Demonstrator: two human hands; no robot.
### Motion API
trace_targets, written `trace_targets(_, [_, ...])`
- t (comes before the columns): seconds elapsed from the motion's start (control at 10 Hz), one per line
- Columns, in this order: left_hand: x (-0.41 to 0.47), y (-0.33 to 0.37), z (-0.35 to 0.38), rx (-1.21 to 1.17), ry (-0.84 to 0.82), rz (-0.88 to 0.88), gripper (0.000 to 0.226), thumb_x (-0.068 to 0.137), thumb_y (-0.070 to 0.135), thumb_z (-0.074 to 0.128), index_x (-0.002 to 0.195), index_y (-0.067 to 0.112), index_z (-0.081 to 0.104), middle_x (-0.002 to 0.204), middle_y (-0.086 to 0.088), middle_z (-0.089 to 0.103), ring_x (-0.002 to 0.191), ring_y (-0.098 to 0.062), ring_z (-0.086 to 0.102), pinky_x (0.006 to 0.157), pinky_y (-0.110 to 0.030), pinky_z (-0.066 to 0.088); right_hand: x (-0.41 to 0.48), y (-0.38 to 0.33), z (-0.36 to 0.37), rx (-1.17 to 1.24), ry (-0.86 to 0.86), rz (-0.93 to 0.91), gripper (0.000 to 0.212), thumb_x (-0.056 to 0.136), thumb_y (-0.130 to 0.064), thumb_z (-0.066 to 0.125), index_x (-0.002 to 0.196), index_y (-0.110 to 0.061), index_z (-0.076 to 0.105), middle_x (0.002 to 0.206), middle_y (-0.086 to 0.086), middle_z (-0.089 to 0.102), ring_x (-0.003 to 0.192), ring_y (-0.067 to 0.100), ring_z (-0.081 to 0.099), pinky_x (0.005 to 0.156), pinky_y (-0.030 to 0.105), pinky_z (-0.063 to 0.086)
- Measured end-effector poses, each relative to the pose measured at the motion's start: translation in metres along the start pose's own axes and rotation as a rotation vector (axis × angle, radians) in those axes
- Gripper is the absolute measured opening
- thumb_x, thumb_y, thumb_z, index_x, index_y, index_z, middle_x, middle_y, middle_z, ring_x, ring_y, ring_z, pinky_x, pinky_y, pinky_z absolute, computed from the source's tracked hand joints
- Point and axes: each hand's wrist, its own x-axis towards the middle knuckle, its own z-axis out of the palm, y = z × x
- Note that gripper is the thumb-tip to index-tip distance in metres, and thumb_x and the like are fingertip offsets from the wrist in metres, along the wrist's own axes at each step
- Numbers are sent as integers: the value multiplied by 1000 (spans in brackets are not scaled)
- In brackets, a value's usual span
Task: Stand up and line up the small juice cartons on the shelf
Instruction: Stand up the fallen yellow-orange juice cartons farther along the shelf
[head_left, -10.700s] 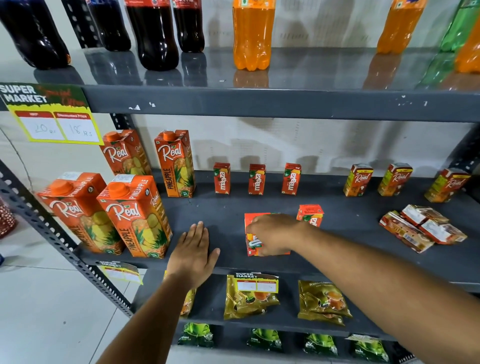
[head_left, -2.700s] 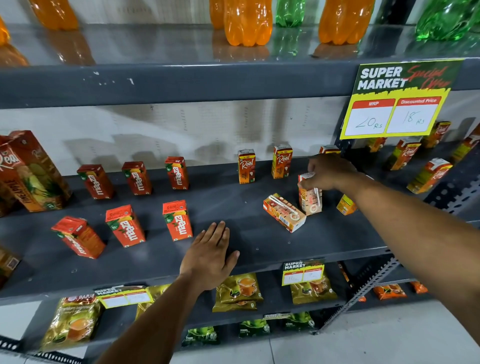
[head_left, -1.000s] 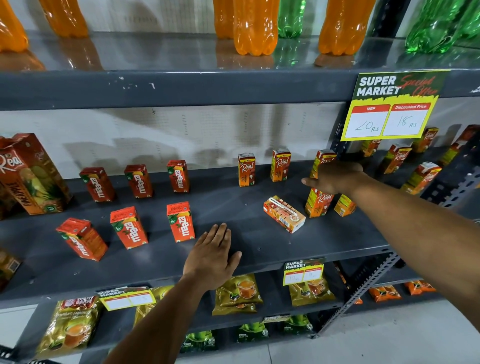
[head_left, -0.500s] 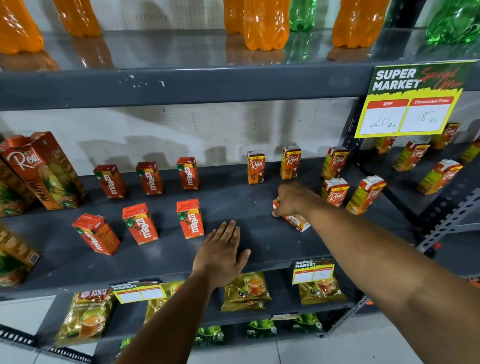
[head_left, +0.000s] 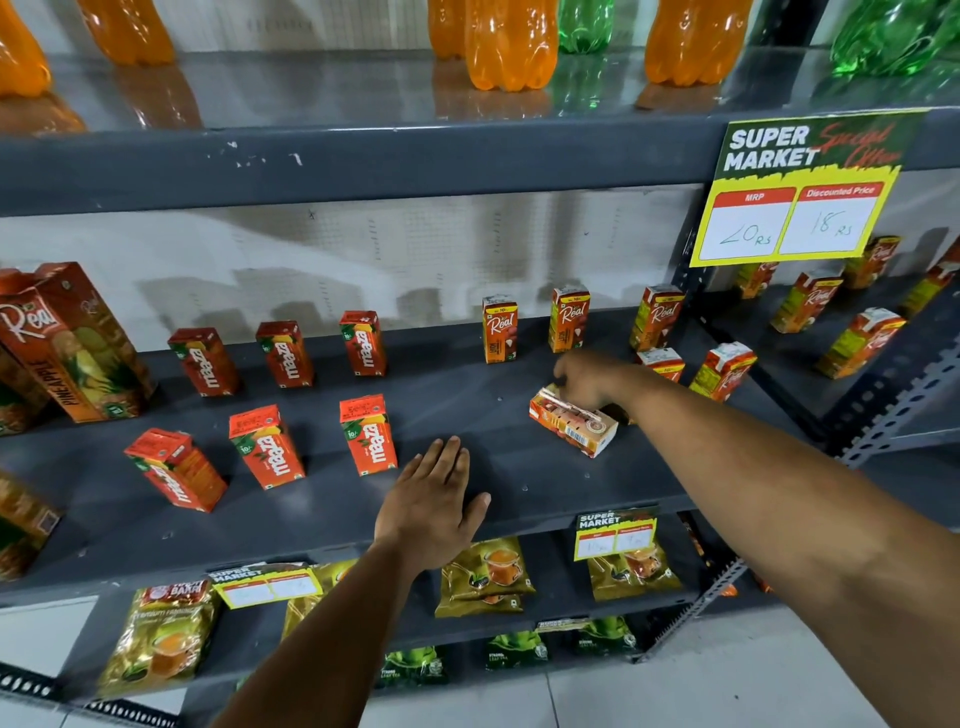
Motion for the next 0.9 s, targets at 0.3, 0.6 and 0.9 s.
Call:
trace_targets(0.3, [0,0,0,0,2,2,76,92,60,6,152,13,2,162,-4,-4,148,-18,-8,117,-33,-4,-20,0,-10,-193,-233,-94,72,69,-25,83,131,-9,50,117,4,61,101,23,61,84,34,53])
trace_targets(0.6, [-2,1,-1,-3,-1,3,77,90,61,4,151,14,0,162,-4,-5,147,-17,-9,117,-33,-4,-32,3,1,-317,-147,-97,60,66,-24,84,117,-12,56,105,6,59,88,21,54,71,31,47])
trace_targets(0.9, [0,1,1,10,3,-2,88,83,68,-7,151,13,0,162,-4,-5,148,-17,-8,117,-33,-3,-29,3,-32,-485,169,-509,26,81,-12,66,105,-20,63,107,5,61,97,26,59,78,43,53])
